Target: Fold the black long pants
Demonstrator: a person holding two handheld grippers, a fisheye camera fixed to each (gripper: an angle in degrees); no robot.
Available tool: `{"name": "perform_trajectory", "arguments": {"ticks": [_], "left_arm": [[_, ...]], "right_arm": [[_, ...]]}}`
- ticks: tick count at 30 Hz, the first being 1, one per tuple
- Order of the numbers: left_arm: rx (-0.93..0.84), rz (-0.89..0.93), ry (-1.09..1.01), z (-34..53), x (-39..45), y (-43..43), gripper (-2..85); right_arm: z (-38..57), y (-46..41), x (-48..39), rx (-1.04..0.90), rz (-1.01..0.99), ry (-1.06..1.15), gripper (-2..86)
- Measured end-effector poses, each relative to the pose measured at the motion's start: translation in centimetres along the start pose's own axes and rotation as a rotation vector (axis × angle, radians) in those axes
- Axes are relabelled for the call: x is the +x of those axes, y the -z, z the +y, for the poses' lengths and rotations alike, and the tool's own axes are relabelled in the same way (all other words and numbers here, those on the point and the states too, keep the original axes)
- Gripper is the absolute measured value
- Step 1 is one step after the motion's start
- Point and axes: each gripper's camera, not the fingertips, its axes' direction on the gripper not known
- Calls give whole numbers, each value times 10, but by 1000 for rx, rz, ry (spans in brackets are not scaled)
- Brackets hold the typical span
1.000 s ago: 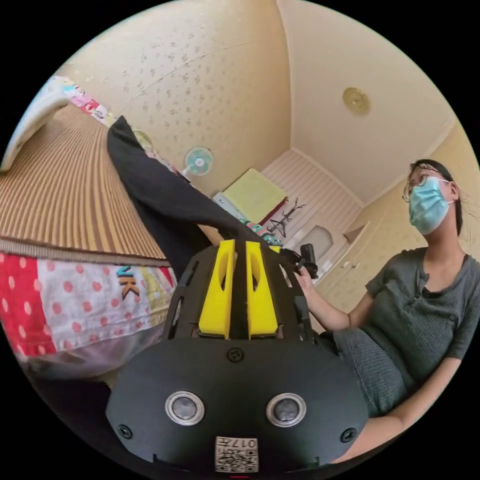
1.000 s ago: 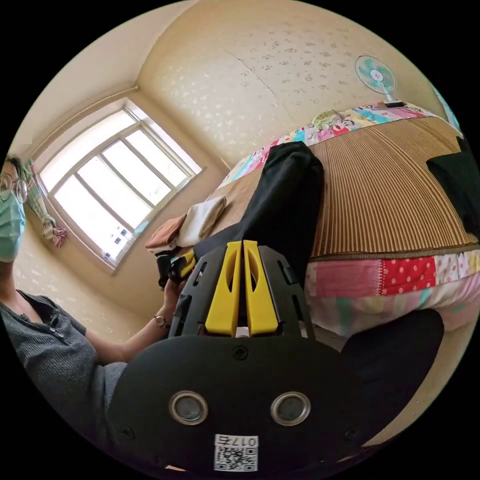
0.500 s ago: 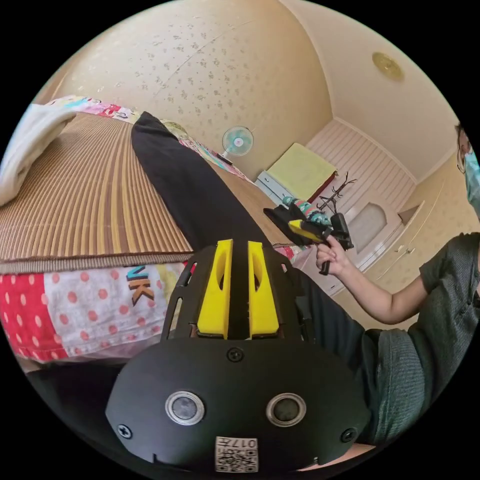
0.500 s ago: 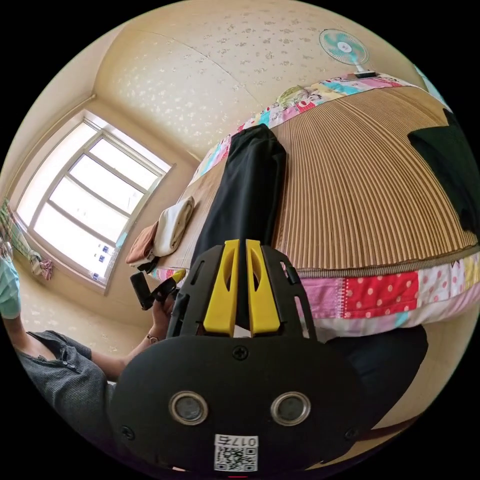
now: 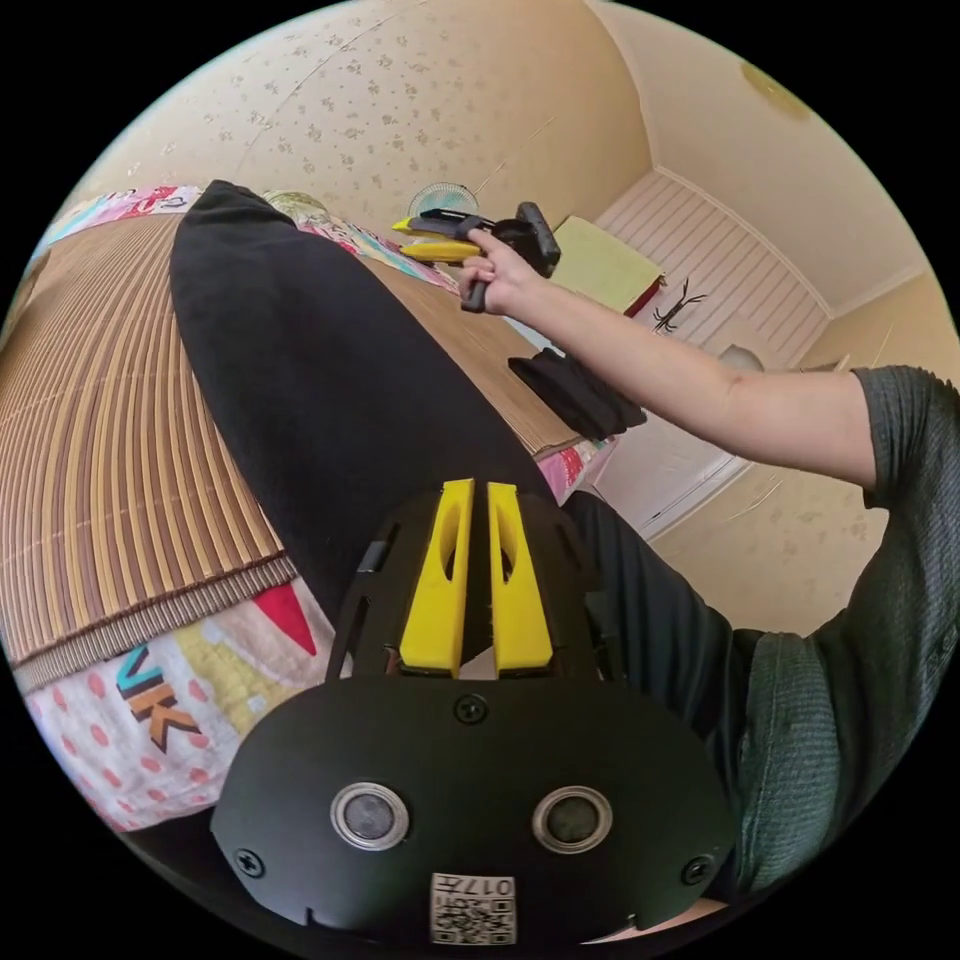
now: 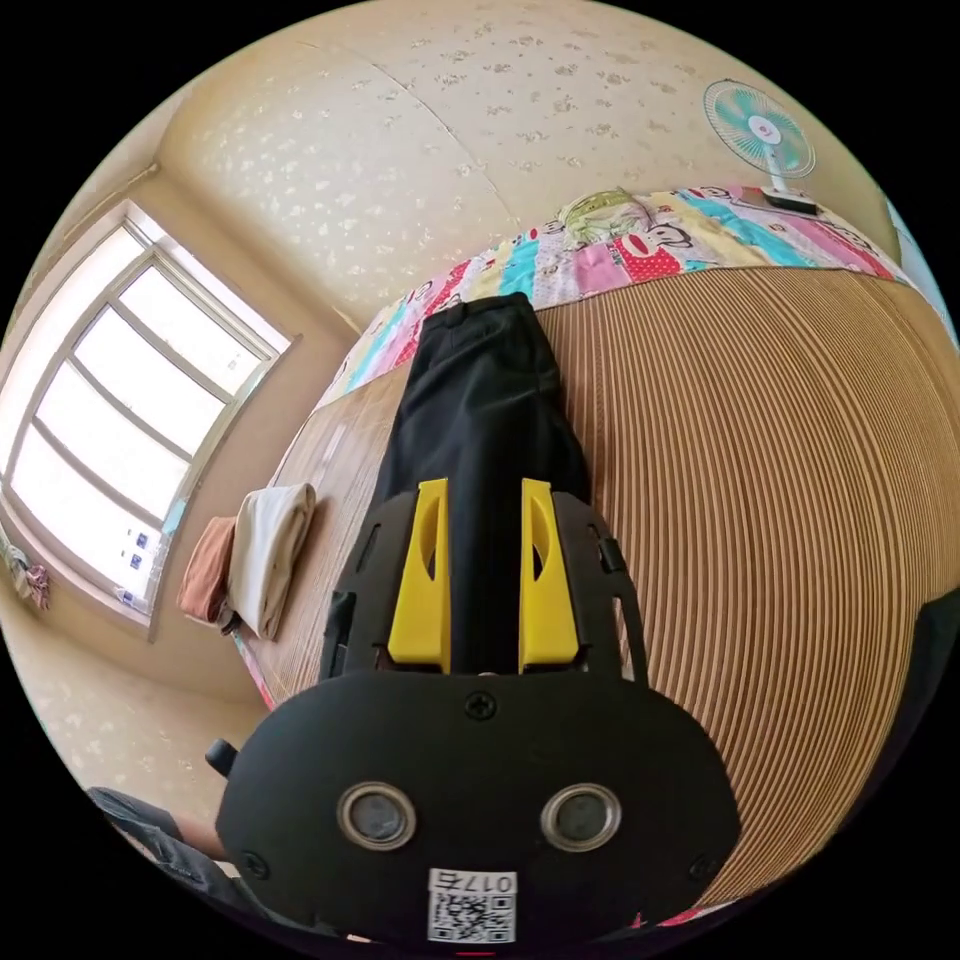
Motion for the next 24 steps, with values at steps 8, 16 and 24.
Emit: {"name": "perform_trajectory", "arguments": {"ticks": [8,16,24], "left_arm": [[-15,21,7,-9,-8,-13,-9],[9,43,39,-10,-16,-16,-10],[30,39,52,-11,-18,-17,2]], "right_arm": [[-48,-92,22,-121,94,-68,57],[-60,-32,32,178,63,-220,12],[-65,-71,90,-8,83,-287,26]]}}
